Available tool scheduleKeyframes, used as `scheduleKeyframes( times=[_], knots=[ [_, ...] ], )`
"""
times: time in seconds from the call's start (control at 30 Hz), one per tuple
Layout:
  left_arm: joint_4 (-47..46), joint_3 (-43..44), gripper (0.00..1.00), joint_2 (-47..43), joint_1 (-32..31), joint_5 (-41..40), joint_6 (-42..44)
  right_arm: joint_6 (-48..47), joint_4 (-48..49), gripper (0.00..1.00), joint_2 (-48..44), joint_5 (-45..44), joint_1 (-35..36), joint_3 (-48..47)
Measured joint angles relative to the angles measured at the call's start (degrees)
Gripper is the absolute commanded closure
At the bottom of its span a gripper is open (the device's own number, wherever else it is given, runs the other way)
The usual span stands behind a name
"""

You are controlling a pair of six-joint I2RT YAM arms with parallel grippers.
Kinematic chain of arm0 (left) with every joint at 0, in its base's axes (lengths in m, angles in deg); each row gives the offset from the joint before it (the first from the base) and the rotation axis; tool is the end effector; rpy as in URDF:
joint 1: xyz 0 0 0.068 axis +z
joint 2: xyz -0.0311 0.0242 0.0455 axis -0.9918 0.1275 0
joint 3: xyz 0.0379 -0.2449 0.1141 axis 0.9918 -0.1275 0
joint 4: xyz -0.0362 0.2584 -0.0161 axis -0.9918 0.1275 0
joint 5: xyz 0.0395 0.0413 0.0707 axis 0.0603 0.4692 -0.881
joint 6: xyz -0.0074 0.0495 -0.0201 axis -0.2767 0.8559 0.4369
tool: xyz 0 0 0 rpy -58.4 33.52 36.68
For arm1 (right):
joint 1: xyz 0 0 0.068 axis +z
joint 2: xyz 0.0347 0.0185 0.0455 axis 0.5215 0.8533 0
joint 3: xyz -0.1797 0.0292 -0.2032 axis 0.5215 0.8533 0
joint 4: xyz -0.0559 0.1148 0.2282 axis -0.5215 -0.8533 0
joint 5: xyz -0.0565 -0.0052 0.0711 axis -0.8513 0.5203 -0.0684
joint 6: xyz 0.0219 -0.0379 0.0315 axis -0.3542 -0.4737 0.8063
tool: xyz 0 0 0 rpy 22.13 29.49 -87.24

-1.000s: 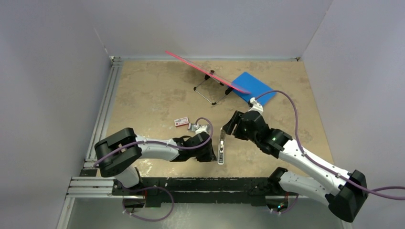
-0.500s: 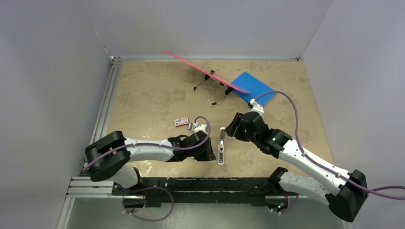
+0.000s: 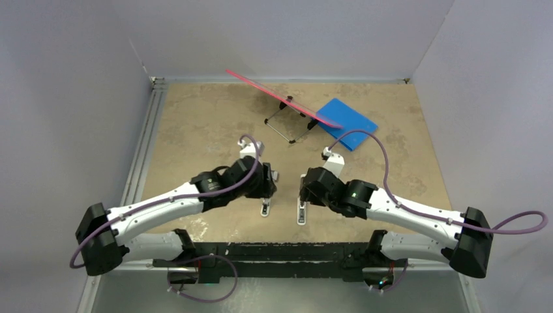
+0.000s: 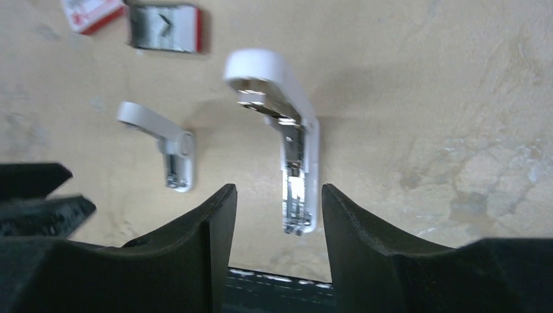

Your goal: Load the staples into the stapler

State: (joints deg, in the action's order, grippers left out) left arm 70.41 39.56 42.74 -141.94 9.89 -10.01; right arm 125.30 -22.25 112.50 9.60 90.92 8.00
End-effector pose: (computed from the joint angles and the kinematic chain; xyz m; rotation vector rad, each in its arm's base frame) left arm 0.1342 -0.2104 0.2515 0.0756 2.4412 -0.6636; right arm 0.1242 0.1795 0.2441 0.2665 2.3503 0.5035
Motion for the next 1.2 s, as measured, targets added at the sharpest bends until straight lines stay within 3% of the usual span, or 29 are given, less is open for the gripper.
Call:
scheduleKeyframes(
  times=[0.13,0.3,0.53,0.77,1.0,1.2],
  knots=[
    [2.93,0.42,0.39,-5.40,6.47,-1.62,2.82,-0.44,0.63,0.55,0.11,-1.20,0.63,-4.28],
    [5.79,0.57,0.38,-8.24,9.16,-2.80,4.61,-3.67,4.09,0.57,1.53,-1.49,0.85,-8.70],
    [4.81,-0.81,0.36,-6.97,14.97,0.66,4.55,-7.30,7.34,0.48,15.45,-0.52,0.33,-18.40],
    [-5.55,-4.90,0.35,1.88,25.11,10.10,2.69,-10.54,9.88,0.47,26.38,0.90,-4.07,-23.67],
    [-13.46,-4.59,0.35,15.43,26.91,14.05,2.71,-13.03,12.00,0.48,25.92,2.19,-7.91,-23.76],
    [-16.50,-3.06,0.35,19.37,27.02,14.29,3.23,-14.58,13.90,0.47,25.62,4.04,-8.39,-23.76]
  ],
)
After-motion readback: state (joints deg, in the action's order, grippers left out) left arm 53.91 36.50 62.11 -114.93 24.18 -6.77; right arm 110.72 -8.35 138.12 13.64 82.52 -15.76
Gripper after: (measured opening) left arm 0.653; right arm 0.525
